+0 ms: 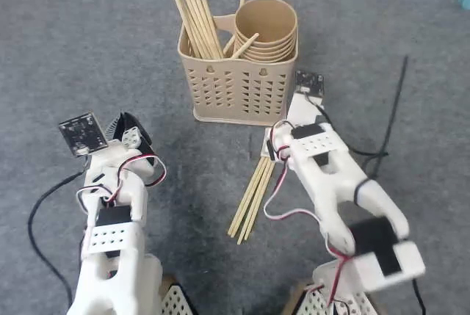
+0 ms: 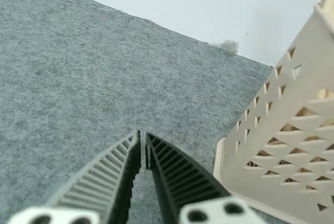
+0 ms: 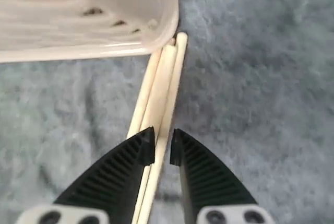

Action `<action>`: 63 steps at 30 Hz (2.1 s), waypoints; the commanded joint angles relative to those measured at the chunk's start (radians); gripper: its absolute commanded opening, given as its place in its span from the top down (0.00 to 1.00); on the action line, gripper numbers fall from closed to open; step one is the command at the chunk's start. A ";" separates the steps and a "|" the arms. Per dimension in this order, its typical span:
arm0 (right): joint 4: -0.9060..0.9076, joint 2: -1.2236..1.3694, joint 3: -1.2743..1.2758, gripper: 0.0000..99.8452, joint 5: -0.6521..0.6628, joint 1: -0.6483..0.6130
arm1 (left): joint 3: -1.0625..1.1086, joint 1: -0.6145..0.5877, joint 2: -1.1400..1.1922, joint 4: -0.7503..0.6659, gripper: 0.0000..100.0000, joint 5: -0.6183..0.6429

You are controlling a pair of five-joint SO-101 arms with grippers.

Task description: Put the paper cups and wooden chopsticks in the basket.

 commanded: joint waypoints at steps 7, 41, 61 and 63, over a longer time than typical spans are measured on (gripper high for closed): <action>0.039 0.096 -0.097 0.94 -0.005 0.008 | -0.005 0.002 -0.025 -0.028 0.99 -0.003; 0.521 -0.156 -0.195 0.99 -0.005 0.021 | -0.005 0.003 -0.025 -0.028 0.99 -0.003; 0.562 -1.052 -0.227 0.99 0.296 -0.208 | -0.007 0.003 -0.025 -0.028 0.99 -0.003; 0.446 -1.127 -0.157 0.99 0.322 -0.220 | -0.007 0.003 -0.025 -0.028 0.99 -0.003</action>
